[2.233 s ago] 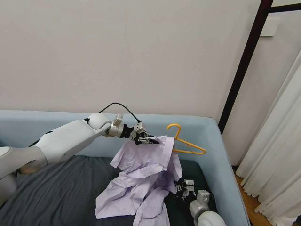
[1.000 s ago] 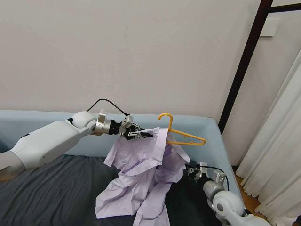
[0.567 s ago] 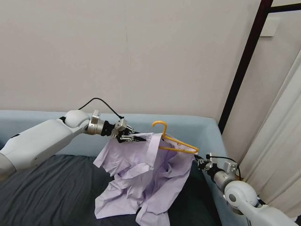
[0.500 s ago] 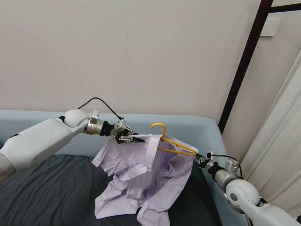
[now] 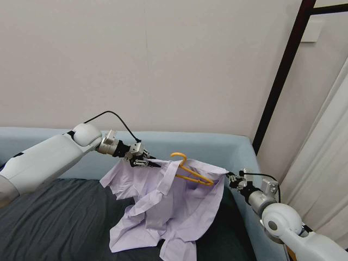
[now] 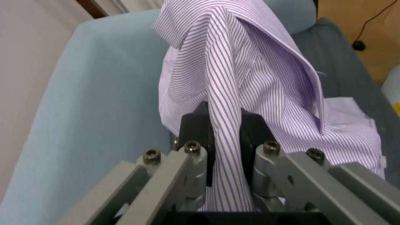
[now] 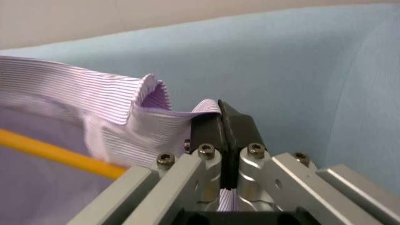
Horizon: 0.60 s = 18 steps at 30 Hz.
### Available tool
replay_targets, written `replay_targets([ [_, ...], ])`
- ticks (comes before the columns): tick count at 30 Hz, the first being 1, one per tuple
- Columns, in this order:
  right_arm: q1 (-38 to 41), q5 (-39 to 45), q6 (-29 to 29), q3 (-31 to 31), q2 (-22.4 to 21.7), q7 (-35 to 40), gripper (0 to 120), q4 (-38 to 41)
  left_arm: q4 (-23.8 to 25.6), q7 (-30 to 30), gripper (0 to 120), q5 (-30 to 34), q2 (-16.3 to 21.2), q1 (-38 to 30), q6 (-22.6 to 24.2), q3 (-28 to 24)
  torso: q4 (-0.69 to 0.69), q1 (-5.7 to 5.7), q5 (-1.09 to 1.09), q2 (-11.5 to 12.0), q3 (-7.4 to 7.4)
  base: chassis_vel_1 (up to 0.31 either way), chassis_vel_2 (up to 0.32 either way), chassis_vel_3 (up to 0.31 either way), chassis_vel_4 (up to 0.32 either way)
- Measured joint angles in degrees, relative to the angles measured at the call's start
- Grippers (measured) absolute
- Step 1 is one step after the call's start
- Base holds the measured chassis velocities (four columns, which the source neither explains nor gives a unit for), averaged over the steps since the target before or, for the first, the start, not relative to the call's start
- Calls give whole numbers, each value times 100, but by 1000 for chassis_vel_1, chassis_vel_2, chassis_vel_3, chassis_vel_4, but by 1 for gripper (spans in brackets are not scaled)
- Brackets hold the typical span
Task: Pick up the clothes from the sofa and hang them on the clothes hanger.
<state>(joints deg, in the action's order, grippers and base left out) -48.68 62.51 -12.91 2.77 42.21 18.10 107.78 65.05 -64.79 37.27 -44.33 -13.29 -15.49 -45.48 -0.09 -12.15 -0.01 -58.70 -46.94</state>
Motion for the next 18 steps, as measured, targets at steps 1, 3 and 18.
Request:
replay_targets([
  [1,18,27,-16,2,-21,24,0,49,-18,42,7,-37,-12,5,-2,20,0,0,0,0,0,0,0,0,0],
  [3,90,148,-74,26,-103,123,0,242,-70,236,7,-174,-42,26,0,74,0,0,0,0,0,0,0,0,0],
  [18,344,636,-224,3,-335,448,0,1140,-206,1033,7,-188,-254,186,269,174,0,0,2,0,0,0,0,0,0],
])
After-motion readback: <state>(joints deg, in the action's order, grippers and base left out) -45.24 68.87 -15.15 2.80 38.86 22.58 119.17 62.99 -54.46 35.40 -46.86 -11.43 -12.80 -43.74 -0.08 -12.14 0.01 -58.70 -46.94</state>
